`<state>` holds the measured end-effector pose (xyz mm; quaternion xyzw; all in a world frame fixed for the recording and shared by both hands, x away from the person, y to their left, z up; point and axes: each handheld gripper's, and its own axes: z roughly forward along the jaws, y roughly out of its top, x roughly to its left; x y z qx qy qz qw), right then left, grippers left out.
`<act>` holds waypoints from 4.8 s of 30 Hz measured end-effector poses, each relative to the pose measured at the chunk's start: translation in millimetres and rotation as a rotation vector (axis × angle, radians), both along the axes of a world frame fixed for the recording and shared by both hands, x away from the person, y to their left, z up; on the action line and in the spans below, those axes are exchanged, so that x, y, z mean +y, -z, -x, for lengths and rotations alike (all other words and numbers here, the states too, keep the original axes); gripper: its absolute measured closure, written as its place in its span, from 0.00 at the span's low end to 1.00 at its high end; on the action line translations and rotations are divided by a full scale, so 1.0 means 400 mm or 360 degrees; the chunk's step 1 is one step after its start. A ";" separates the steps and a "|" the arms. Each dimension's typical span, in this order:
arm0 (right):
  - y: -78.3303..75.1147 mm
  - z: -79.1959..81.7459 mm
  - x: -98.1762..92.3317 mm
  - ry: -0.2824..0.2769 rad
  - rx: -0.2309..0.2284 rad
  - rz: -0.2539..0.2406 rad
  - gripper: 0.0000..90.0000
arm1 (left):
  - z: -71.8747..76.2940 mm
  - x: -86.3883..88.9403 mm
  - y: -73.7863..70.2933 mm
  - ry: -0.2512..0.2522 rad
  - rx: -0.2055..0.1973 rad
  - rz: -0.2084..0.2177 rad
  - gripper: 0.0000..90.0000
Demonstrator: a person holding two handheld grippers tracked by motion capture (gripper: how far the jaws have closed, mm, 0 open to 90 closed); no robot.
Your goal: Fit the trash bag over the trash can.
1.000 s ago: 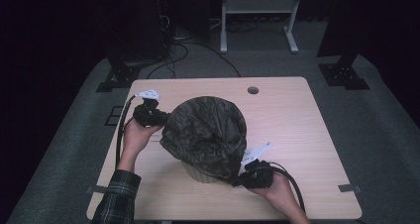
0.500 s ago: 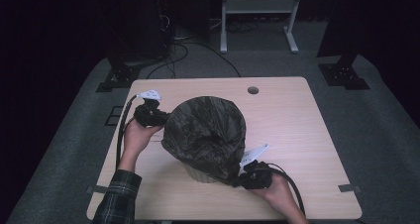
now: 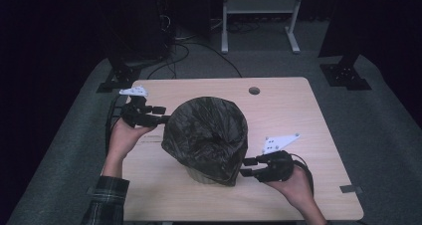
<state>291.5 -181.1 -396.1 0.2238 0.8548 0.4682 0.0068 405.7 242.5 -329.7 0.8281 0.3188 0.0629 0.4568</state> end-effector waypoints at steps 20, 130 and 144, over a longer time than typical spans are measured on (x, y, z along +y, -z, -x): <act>-0.092 -0.023 -0.042 0.0056 -0.0082 -0.0096 0.61 | 0.111 0.001 -0.066 0.0196 0.0012 0.0209 0.31; -0.273 -0.080 -0.032 0.0153 -0.0389 -0.0175 0.11 | 0.256 0.049 0.383 0.0057 -0.0114 -0.0380 0.00; -0.261 -0.145 0.108 -0.0048 -0.0352 -0.0037 0.11 | 0.255 0.049 0.383 0.0057 -0.0115 -0.0381 0.00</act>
